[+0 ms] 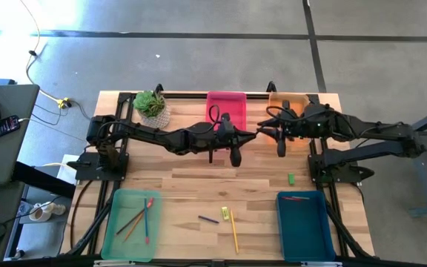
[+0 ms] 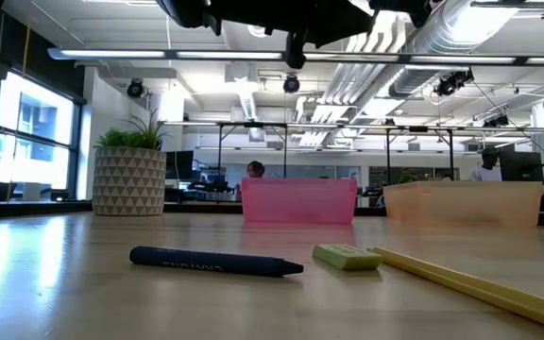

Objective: Sort crayons/erasers/pens/pencils in bins
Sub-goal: Put the green crayon into the blue bin, then put the green eraser into the pink bin

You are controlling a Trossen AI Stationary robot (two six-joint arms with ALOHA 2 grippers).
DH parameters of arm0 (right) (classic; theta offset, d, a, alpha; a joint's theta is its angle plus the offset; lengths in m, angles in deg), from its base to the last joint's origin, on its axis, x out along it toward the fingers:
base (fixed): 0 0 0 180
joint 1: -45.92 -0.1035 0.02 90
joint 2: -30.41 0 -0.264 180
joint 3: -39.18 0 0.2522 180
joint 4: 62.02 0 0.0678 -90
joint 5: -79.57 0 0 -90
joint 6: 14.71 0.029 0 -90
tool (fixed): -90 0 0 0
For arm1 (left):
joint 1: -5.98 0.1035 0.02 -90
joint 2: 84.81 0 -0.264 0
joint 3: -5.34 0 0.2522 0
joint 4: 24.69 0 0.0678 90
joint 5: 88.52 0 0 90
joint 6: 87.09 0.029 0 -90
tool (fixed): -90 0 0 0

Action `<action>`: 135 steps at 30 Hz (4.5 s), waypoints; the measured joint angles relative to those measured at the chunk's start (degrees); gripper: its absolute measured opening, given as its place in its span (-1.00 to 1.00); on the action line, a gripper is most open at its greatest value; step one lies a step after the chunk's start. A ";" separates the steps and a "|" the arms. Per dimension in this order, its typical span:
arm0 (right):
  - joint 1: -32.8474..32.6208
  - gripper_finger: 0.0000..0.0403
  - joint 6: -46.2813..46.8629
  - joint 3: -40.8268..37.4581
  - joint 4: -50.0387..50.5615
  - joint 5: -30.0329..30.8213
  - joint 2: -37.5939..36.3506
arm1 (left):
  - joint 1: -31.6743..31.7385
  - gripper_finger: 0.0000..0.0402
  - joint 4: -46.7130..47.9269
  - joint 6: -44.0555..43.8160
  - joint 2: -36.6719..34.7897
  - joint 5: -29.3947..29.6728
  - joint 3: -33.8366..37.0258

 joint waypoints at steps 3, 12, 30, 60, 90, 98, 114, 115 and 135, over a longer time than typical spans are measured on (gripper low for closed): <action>0.26 -0.86 0.41 0.00 -0.02 -0.49 0.00 | 0.04 -0.99 0.11 0.77 0.00 0.65 -0.02; 0.30 -0.91 1.98 0.00 2.94 0.19 0.00 | 0.00 -0.99 1.91 1.90 0.00 2.16 -0.02; -4.88 -0.97 33.50 0.00 27.20 -6.72 0.32 | 1.07 -0.49 24.64 6.63 -2.25 5.32 -0.31; -40.66 -0.97 95.47 -12.48 29.46 -8.85 6.19 | 7.06 -0.55 54.47 13.51 -20.11 10.31 -0.33; -50.17 -0.37 121.75 -12.48 13.28 -8.38 24.52 | 7.04 -0.55 65.56 18.10 -22.72 8.70 -0.26; -50.17 -0.36 122.80 -9.97 14.79 -1.51 22.52 | 7.23 -0.55 70.17 17.92 -27.42 8.37 0.35; -49.26 -0.36 123.19 6.28 49.51 8.16 22.36 | 9.52 -0.55 65.95 9.37 -31.56 -3.77 13.05; -48.81 -0.36 123.22 7.14 52.07 9.31 22.36 | 9.31 -0.55 65.44 9.29 -31.56 -3.89 13.61; -27.89 -0.36 89.47 0.97 60.55 6.07 19.43 | 9.35 -0.55 60.34 7.43 -31.54 -3.09 14.12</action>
